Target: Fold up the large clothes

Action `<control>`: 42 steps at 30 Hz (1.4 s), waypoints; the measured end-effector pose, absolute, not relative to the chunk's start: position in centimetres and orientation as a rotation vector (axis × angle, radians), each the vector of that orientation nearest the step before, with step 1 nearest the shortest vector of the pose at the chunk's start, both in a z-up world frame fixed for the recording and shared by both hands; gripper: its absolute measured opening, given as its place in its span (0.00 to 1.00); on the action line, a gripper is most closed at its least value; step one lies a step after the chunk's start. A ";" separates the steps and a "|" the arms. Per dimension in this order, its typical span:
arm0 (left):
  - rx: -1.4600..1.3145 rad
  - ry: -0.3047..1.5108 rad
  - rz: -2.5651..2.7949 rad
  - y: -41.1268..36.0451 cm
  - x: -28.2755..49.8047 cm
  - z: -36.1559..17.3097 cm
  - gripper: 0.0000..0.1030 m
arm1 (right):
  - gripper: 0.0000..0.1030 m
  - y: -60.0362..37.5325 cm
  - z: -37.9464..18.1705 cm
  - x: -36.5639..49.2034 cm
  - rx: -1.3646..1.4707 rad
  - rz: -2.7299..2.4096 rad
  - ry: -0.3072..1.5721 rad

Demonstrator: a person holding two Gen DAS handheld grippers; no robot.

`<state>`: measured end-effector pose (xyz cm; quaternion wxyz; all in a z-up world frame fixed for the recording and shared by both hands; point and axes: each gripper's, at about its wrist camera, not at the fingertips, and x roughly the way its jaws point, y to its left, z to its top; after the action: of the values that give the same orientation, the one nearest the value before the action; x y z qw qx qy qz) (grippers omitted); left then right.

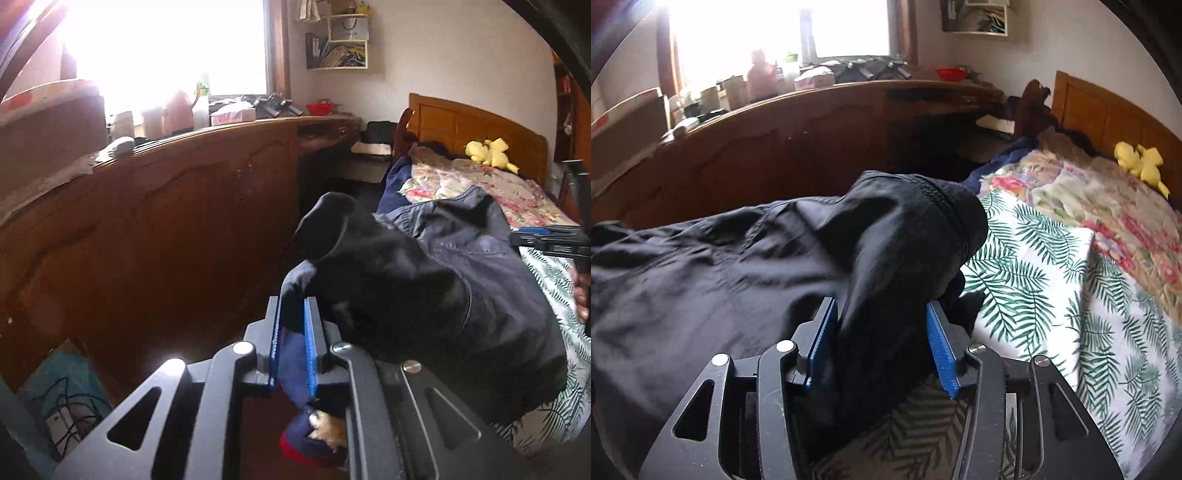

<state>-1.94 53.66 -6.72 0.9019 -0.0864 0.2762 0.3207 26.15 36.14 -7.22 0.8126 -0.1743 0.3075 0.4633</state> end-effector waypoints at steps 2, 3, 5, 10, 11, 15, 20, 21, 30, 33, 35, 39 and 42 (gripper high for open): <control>-0.174 0.574 0.675 53.2 -2.4 -6.6 0.10 | 0.49 35.6 -7.0 25.0 -0.380 1.003 0.645; -0.175 0.573 0.675 53.0 -2.7 -6.5 0.11 | 0.49 35.2 -6.7 24.3 -0.383 1.018 0.637; -0.169 0.573 0.676 52.3 -3.1 -6.2 0.12 | 0.50 34.7 -6.2 22.9 -0.392 1.049 0.618; -0.130 0.534 0.678 49.7 -4.0 -4.3 0.21 | 0.51 33.3 -5.1 20.4 -0.390 1.105 0.594; -0.125 0.531 0.677 49.1 -4.0 -3.9 0.22 | 0.52 32.8 -4.9 19.8 -0.388 1.119 0.586; -0.104 0.518 0.670 46.7 -4.1 -2.5 0.28 | 0.53 31.2 -3.8 17.8 -0.378 1.152 0.564; -0.095 0.460 0.660 43.0 -4.1 -0.2 0.29 | 0.63 28.2 -2.5 16.1 -0.365 1.168 0.532; -0.093 0.451 0.661 42.2 -4.1 0.2 0.29 | 0.64 27.5 -2.3 15.8 -0.360 1.168 0.527; -0.108 0.426 0.602 37.0 -2.9 2.3 0.29 | 0.74 22.2 -0.4 15.0 -0.317 1.154 0.489; -0.130 0.434 0.563 36.0 -2.4 2.2 0.29 | 0.81 20.8 -0.2 14.9 -0.311 1.136 0.477; -0.124 0.441 0.541 35.4 -1.8 2.3 0.29 | 0.82 19.8 -0.2 14.9 -0.306 1.128 0.474; -0.107 0.447 0.510 33.7 -0.5 2.5 0.29 | 0.85 17.6 -0.3 14.8 -0.290 1.114 0.472; -0.095 0.455 0.490 31.9 0.4 2.3 0.29 | 0.88 15.6 -0.4 14.7 -0.277 1.092 0.466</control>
<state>0.45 31.95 2.31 0.9435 -0.0467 0.2231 0.2406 14.75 15.63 -0.36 0.8198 -0.1299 0.2188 0.5130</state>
